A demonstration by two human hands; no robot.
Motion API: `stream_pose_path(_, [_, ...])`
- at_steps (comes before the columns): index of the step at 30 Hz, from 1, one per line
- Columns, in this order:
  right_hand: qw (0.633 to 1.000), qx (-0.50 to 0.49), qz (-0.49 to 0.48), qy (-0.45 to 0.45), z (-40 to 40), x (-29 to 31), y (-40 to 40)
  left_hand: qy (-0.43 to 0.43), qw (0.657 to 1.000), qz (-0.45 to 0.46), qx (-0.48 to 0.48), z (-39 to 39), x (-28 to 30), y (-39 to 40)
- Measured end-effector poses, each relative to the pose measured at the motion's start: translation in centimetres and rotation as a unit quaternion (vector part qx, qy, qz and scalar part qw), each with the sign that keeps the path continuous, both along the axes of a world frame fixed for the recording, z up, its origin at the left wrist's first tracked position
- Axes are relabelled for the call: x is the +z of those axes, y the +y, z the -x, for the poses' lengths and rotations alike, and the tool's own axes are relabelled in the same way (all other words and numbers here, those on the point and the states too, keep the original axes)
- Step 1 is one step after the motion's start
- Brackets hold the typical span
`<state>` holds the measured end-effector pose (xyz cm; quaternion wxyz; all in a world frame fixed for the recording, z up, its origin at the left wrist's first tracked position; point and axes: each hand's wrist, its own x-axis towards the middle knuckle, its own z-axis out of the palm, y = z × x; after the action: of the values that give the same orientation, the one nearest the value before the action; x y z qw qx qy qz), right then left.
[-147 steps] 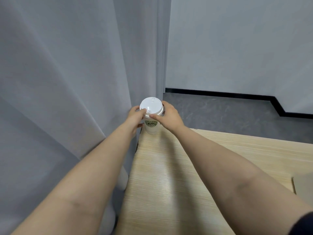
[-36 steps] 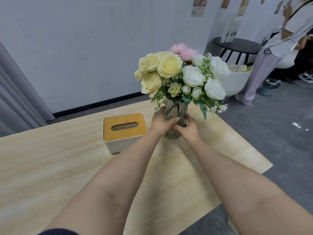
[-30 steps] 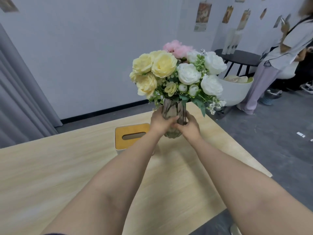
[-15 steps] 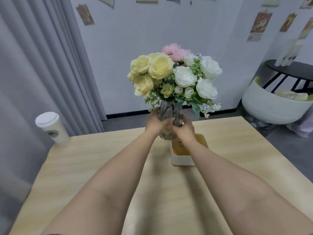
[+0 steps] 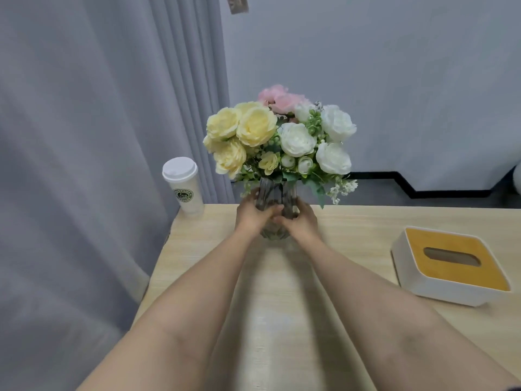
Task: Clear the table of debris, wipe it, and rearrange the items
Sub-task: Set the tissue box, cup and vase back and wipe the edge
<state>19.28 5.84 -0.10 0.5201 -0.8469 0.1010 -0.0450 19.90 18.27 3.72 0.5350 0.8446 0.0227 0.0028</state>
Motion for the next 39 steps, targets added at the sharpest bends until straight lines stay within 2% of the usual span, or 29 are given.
stream_pose_path(6, [0.999, 0.034, 0.019, 0.005, -2.2, -2.0, 5.8, 0.016, 0.999, 0.021, 0.044, -2.4, -3.6, 5.9])
stream_pose_path(10, [0.999, 0.042, 0.025, -0.003, -3.5, -2.7, 8.6, 0.004, 0.999, -0.001, 0.048, -4.1, -4.9, 8.6])
stream_pose_path(19, [0.999, 0.046, 0.025, -0.005, -6.0, -3.7, 11.7, 0.001, 0.999, -0.002, 0.047, -6.5, -5.9, 11.6])
stream_pose_path(27, [0.997, 0.065, 0.031, 0.018, -6.6, -3.4, 12.0, 0.005, 0.999, 0.009, 0.032, -7.1, -5.9, 12.1])
stream_pose_path(30, [0.995, 0.081, 0.038, 0.033, -6.2, -2.5, 11.6, 0.016, 1.0, -0.015, 0.013, -6.7, -5.5, 12.2])
stream_pose_path(35, [0.981, 0.145, 0.109, 0.061, -4.0, -0.9, 8.9, 0.014, 0.996, -0.085, 0.008, -4.5, -4.8, 11.9])
stream_pose_path(39, [0.979, 0.148, 0.119, 0.078, -1.7, 0.0, 5.8, 0.043, 0.995, -0.083, 0.029, -2.2, -4.6, 10.8])
